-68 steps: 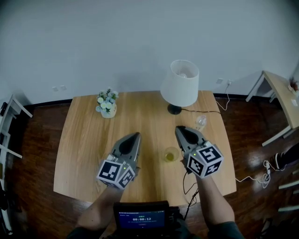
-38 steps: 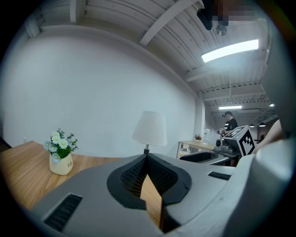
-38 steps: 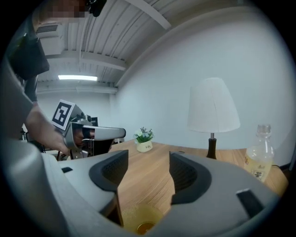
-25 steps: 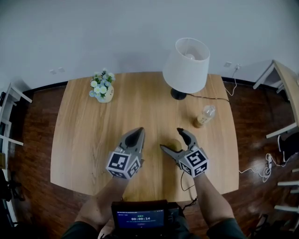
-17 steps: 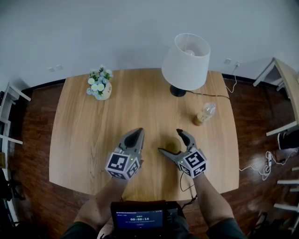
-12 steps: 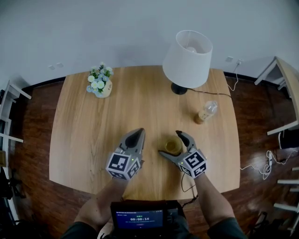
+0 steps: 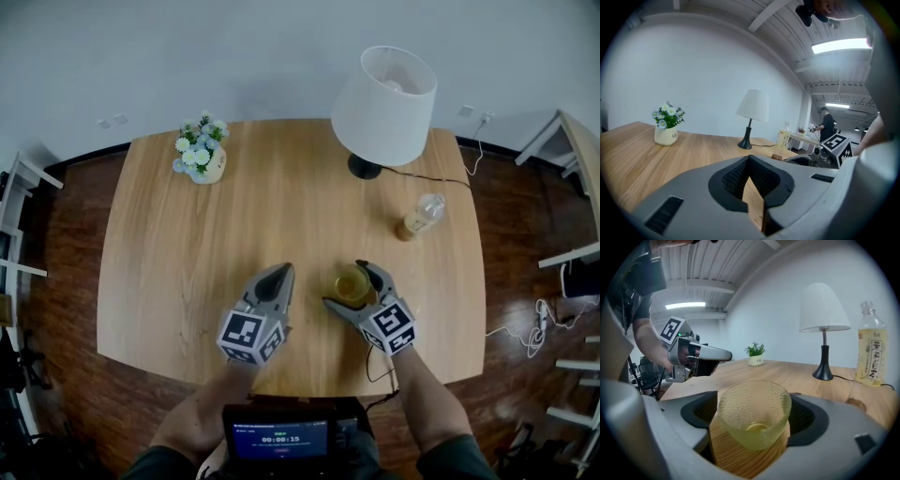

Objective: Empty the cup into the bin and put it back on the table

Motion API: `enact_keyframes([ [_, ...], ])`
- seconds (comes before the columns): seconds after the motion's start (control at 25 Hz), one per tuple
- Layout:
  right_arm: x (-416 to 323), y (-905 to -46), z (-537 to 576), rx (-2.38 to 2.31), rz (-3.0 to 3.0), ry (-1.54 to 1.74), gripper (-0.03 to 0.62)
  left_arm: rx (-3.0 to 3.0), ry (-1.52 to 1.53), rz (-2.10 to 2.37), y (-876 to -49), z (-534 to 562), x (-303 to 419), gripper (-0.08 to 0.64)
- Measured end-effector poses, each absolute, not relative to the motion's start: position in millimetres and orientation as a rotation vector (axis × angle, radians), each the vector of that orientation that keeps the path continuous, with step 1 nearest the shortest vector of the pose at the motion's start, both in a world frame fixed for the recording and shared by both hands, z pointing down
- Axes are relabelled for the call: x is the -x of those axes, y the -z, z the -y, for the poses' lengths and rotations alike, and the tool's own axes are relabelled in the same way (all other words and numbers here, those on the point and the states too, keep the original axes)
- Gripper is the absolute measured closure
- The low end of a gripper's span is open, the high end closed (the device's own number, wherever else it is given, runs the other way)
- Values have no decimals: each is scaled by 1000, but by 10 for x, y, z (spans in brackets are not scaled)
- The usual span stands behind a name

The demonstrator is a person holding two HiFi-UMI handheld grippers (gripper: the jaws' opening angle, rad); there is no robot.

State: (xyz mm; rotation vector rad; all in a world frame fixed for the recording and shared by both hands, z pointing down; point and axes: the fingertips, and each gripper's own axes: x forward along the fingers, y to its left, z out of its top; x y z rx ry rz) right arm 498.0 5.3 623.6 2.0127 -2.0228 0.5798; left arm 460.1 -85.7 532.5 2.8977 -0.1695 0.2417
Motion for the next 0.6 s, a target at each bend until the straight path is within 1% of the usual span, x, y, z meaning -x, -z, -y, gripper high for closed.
enact_keyframes([
  [0.12, -4993, -6273, -51, -2023, 2002, -573, 131, -2893, -264, 161, -5398, 811, -4545, 563],
  [0.2, -5012, -6295, -68, -2036, 1980, -569, 175, -2889, -277, 154, -5449, 770, -4502, 563],
  [0.24, -5018, -6299, -77, -2042, 1973, -567, 179, -2885, -286, 152, -5480, 749, -4476, 563],
  [0.6, -5033, -6273, -88, -2076, 1944, -536, 189, -2862, -332, 159, -5673, 665, -4305, 563],
])
